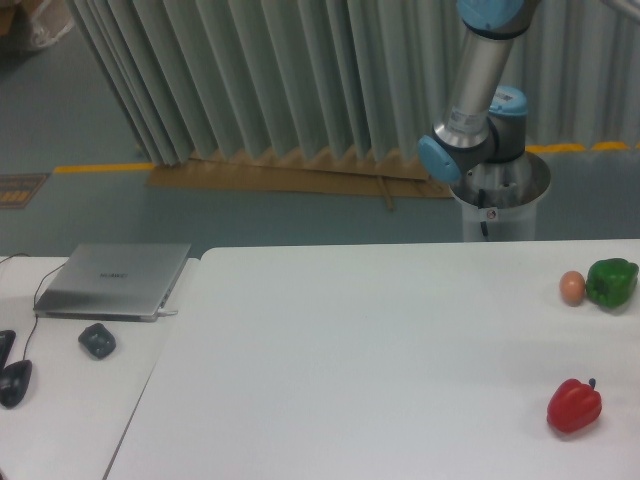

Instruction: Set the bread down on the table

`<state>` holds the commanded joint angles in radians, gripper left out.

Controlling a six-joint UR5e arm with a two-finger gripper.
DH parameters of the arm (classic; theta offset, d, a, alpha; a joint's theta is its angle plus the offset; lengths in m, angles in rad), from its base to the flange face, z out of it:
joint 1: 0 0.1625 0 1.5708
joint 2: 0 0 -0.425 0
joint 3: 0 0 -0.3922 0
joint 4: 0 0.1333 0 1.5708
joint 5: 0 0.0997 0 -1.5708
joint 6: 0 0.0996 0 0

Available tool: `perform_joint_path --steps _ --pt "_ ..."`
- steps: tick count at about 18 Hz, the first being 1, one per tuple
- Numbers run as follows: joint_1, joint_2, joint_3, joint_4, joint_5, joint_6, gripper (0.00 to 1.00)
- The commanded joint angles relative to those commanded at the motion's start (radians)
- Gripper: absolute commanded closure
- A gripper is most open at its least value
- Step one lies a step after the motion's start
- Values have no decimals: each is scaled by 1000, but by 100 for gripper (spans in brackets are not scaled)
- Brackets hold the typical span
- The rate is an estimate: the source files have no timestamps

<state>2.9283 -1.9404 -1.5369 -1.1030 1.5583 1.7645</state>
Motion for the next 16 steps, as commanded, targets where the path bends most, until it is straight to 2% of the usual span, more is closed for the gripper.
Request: perform_joint_path --steps 3,10,16 --pt "3 -40 0 20 90 -77 0" --pt "5 -92 26 41 91 -79 0" --pt "6 -115 29 55 91 -88 0"
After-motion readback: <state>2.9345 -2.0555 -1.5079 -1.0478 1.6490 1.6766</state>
